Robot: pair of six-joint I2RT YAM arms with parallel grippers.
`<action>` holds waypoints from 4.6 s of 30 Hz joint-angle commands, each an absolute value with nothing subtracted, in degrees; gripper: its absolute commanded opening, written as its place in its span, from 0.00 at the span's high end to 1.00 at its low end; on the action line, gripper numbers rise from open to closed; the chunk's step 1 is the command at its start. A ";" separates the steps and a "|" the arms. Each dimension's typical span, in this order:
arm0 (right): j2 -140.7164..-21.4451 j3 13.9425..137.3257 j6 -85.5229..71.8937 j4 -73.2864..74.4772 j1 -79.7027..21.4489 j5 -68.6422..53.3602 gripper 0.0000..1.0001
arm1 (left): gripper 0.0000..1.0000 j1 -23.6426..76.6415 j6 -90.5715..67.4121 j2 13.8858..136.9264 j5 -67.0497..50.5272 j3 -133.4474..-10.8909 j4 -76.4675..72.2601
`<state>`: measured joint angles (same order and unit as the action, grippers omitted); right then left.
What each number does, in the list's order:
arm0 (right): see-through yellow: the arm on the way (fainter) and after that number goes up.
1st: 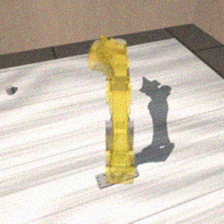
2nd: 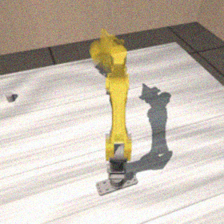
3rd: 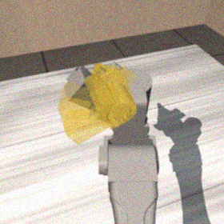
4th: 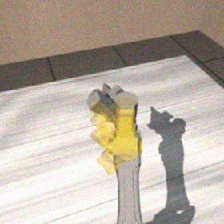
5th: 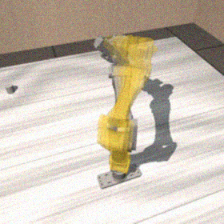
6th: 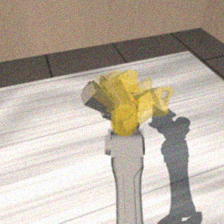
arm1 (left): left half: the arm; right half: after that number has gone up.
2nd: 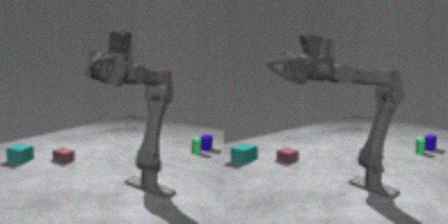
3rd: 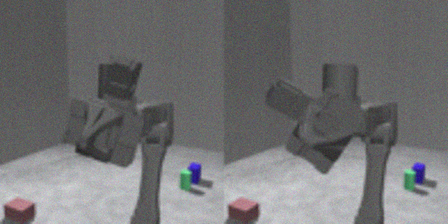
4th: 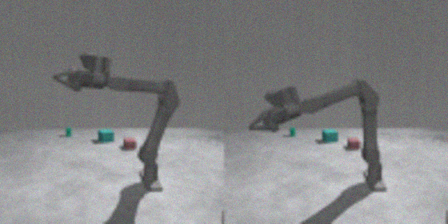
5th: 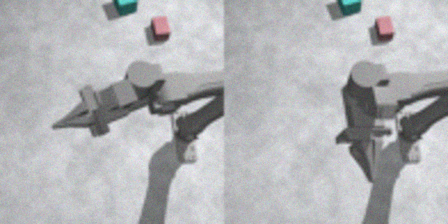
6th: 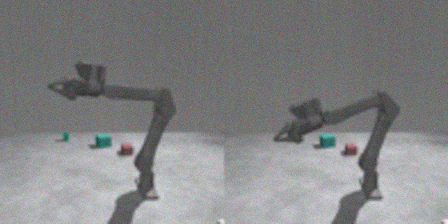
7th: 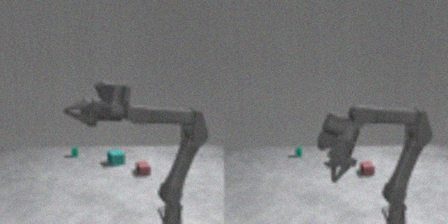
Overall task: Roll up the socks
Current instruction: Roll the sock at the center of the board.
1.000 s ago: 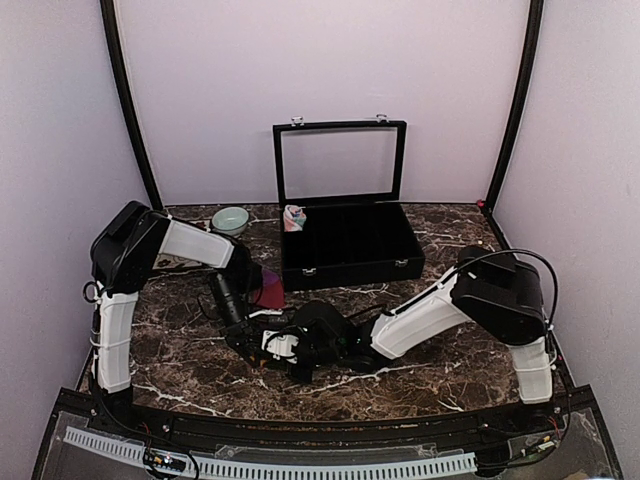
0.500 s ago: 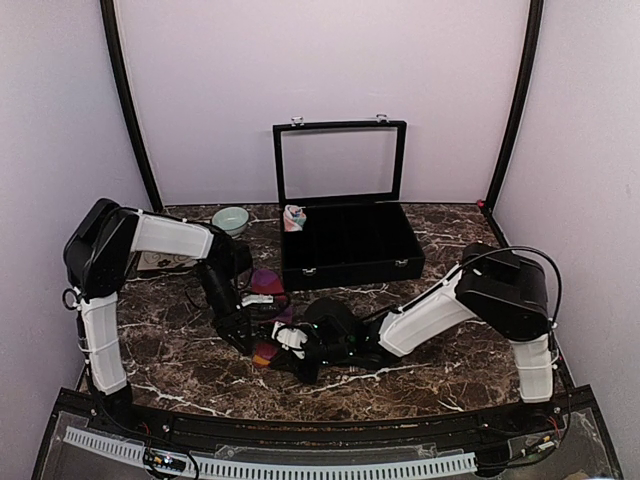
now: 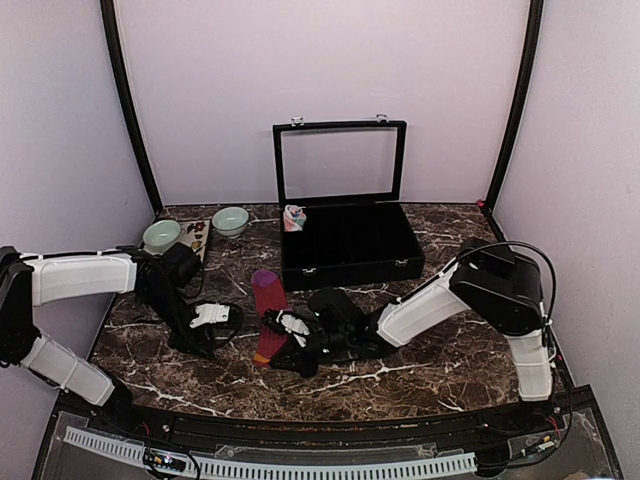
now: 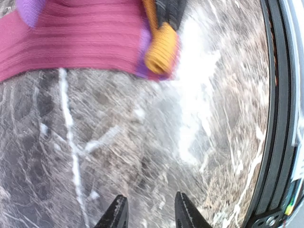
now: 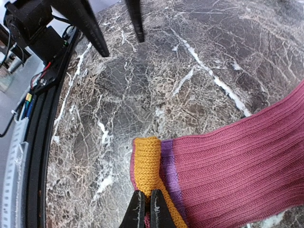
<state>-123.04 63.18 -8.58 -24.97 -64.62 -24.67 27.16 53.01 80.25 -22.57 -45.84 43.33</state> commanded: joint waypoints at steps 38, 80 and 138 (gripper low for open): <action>-138.32 63.61 -32.73 -0.53 -56.51 -40.48 0.98 | 0.72 53.35 65.71 84.88 -4.26 -40.16 10.67; -87.14 27.63 -32.15 -20.54 -62.73 9.71 0.01 | 1.00 46.61 57.09 105.36 -26.14 -55.71 40.62; -117.21 52.67 18.73 -32.44 -78.73 5.96 0.72 | 0.91 40.08 53.88 124.46 -36.30 -72.74 58.45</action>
<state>-115.24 52.99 21.06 -31.38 -79.79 6.00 40.34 53.74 122.85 -46.33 -74.11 63.20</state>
